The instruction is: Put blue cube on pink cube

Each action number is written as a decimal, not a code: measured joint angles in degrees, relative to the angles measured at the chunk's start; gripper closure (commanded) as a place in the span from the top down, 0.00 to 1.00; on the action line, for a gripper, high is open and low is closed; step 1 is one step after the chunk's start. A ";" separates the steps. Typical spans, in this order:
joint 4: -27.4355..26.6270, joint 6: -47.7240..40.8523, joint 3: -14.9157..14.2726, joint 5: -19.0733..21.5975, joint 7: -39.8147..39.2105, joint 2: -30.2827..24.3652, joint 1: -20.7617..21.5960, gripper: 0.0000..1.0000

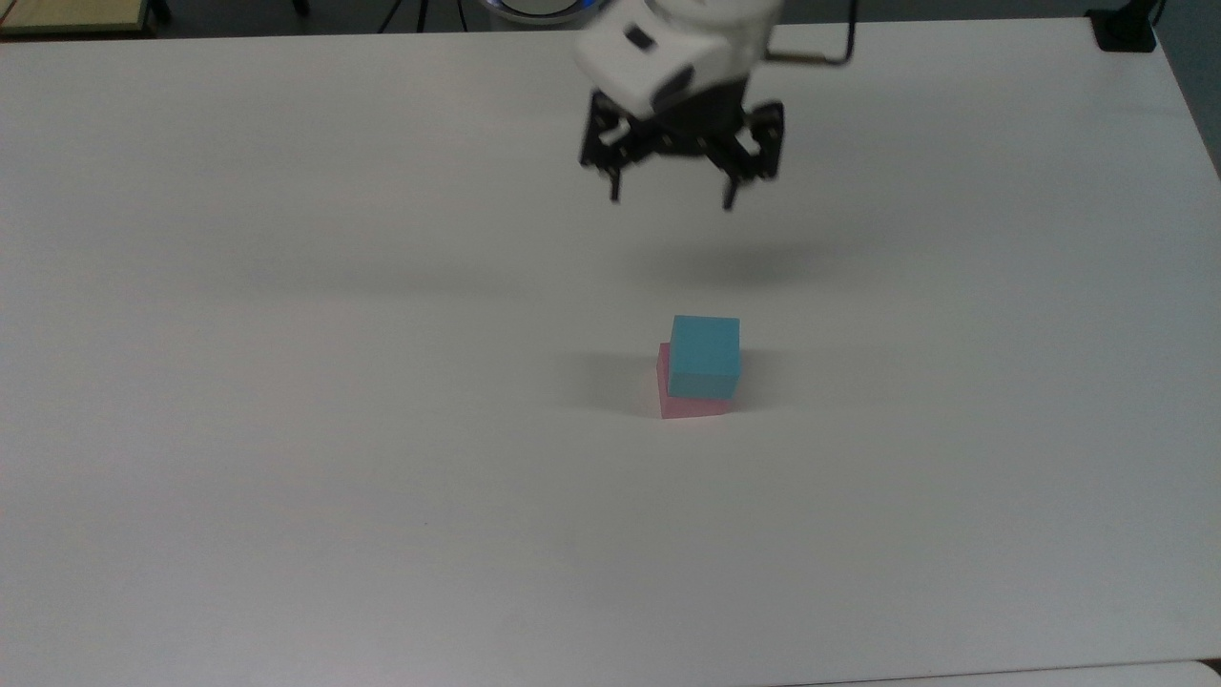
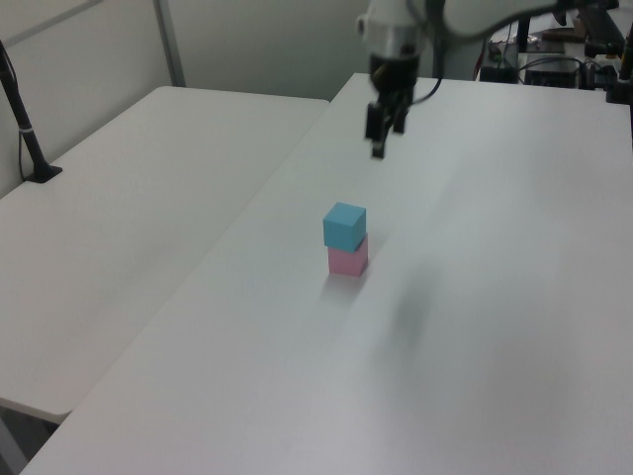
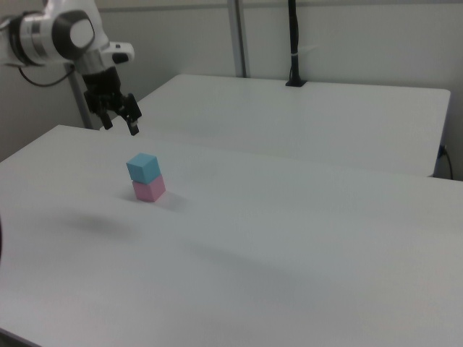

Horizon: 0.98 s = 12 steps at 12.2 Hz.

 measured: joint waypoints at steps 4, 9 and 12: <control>-4.52 -9.83 -0.08 0.23 -3.27 -11.60 -6.31 1.00; -6.50 -10.83 -0.08 3.11 -10.56 -13.87 -10.64 1.00; -6.51 -10.83 -0.36 3.17 -11.18 -13.88 -10.99 1.00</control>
